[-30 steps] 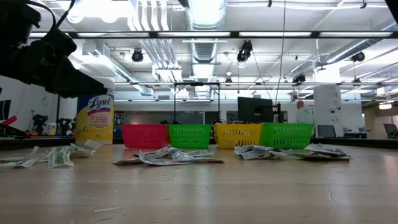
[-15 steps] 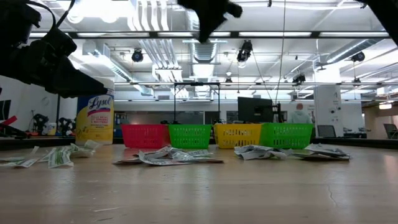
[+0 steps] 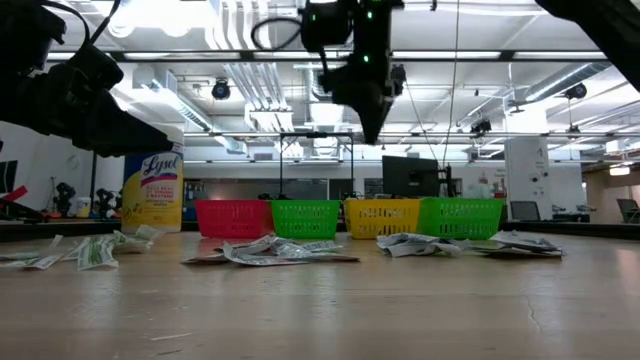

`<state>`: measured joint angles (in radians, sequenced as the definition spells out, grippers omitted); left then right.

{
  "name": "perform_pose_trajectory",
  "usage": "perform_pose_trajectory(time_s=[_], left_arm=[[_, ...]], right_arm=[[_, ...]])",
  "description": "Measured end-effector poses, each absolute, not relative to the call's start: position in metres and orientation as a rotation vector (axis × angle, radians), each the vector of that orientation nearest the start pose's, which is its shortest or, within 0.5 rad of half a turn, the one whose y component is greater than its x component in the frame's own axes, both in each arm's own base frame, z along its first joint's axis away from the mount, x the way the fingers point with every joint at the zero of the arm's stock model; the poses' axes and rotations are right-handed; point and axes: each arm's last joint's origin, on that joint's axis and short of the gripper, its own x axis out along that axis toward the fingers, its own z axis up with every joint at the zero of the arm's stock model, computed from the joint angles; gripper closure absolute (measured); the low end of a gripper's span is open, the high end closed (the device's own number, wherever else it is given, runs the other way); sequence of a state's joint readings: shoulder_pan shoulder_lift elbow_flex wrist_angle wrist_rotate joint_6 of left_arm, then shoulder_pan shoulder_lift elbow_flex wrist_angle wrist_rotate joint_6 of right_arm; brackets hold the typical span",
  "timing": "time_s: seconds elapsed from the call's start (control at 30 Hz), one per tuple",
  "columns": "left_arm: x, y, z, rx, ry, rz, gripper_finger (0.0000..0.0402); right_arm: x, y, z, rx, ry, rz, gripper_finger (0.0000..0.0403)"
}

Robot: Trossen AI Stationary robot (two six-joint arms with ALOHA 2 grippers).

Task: Pick & Place First Aid Supplies
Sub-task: Put the blue alcohol pad into the yellow bin

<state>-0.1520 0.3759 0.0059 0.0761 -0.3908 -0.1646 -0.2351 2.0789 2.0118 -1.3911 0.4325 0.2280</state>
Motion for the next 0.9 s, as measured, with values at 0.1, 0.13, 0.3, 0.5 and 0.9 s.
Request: perform_pose_trajectory(time_s=[0.1, 0.13, 0.3, 0.5, 0.9], left_arm=[[0.115, -0.007, 0.14, -0.084, 0.263, 0.26, 0.0243], [0.115, -0.007, 0.14, -0.084, 0.264, 0.26, 0.0243], [0.115, -0.007, 0.14, -0.084, 0.264, 0.26, 0.0243], [0.115, -0.007, 0.14, -0.083, 0.265, 0.26, 0.0243], [0.115, -0.007, 0.14, -0.083, 0.266, 0.26, 0.0243]], right_arm=[[0.392, -0.116, 0.267, 0.046, 1.448, -0.621, 0.0394], [0.391, -0.119, 0.263, 0.053, 1.462, -0.595, 0.0394], [0.384, -0.127, 0.24, 0.092, 1.538, -0.475, 0.0394], [0.381, -0.133, 0.219, 0.091, 1.555, -0.372, 0.0394], [0.384, -0.135, 0.203, 0.092, 1.497, -0.316, 0.0394]])
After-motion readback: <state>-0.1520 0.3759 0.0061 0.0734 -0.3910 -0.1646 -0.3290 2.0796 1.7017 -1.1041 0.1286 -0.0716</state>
